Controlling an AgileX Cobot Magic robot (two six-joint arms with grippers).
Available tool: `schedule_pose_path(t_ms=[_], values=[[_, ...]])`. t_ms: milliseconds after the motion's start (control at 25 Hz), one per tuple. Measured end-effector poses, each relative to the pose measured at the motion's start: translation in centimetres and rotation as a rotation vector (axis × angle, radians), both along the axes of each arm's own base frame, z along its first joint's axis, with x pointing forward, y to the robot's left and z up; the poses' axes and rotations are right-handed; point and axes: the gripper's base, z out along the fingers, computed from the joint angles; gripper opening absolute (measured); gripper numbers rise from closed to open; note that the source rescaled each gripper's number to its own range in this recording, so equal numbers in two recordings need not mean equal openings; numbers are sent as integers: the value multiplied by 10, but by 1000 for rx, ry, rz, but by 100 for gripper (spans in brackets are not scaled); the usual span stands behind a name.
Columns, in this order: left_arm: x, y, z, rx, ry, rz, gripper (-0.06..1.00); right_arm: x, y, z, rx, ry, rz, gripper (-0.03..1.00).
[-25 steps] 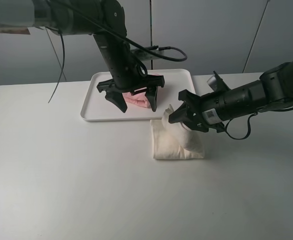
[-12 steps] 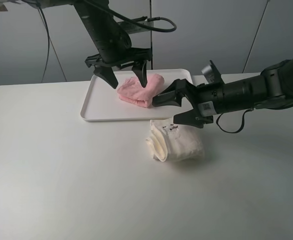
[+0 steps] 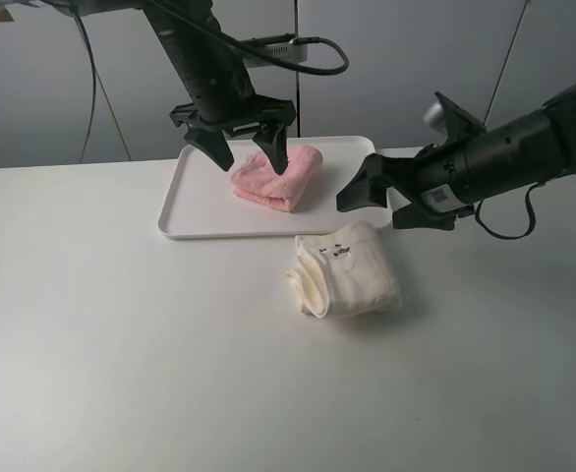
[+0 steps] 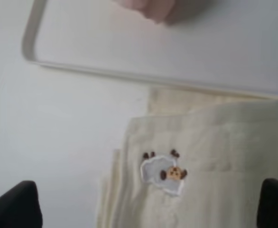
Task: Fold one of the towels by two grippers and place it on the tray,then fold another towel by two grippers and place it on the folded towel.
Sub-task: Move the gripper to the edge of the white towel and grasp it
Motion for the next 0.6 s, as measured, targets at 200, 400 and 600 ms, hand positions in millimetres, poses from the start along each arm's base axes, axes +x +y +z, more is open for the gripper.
schedule_pose_path(t_ms=[200,400,600], values=[[0,1,0,13,-15,-36,99,4,-8,-10,-130,104,-20,95],[2,4,0,47,-35,-46,99,17,-1,-20,-133,202,47,92],[-1,10,19,63,-91,-63,99,39,6,-35,-138,283,117,92]])
